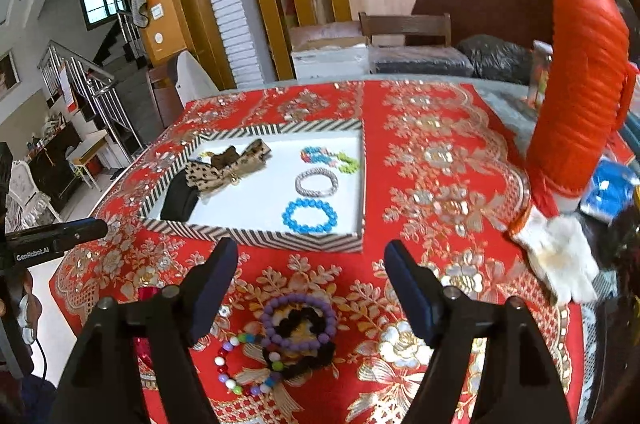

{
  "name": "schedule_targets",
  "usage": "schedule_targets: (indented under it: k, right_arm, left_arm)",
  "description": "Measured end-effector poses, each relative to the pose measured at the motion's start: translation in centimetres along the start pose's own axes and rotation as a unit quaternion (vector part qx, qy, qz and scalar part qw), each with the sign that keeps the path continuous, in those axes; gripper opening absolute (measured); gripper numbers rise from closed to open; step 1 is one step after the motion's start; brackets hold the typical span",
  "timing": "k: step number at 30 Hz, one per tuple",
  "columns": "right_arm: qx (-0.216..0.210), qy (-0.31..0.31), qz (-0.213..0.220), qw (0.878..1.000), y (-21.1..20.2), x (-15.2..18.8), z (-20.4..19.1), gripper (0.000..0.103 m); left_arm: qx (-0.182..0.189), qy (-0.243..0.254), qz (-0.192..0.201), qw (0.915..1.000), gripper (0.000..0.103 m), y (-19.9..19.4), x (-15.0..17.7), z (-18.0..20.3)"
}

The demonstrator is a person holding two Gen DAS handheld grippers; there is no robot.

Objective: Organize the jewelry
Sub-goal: 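Move both open tools back over the remaining jewelry beside the tray, then grasp the red satin pouch with the left tool while the right grasps the purple beaded bracelet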

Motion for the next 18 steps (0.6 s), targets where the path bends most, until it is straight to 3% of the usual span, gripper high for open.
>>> schedule_targets:
  k: [4, 8, 12, 16, 18]
  right_arm:
    - [0.004, -0.015, -0.016, 1.000, 1.1, 0.5, -0.3, 0.079]
    - [0.007, -0.018, -0.044, 0.999, 2.4, 1.2, 0.0, 0.078]
    - [0.012, -0.017, -0.069, 0.997, 3.2, 1.6, 0.4, 0.065]
    - [0.016, -0.024, -0.077, 0.997, 3.8, 2.4, 0.6, 0.065]
    - [0.015, -0.025, -0.092, 0.995, 4.5, 2.7, 0.8, 0.053]
  left_arm:
    - [0.023, 0.020, -0.036, 0.9989, 0.029, 1.4, 0.9, 0.6]
    - [0.024, 0.031, -0.059, 0.9975, 0.029, 2.6, 2.2, 0.8]
    - [0.031, 0.028, -0.081, 0.9958, 0.029, 3.6, 3.2, 0.5]
    - [0.029, 0.030, -0.088, 0.9953, 0.029, 3.9, 4.4, 0.8]
    - [0.029, 0.029, -0.091, 0.9950, 0.029, 4.1, 5.0, 0.8]
Point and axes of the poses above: each gripper's, at about its wrist camera, not at the fingertips, and y roughly the way its jaws point, z to its right, x to its underside, the point moved 1 cm from there along y, roughly the way its jaws point, and after that the axes turned 7 degrees about -z, right-handed, at the moved point
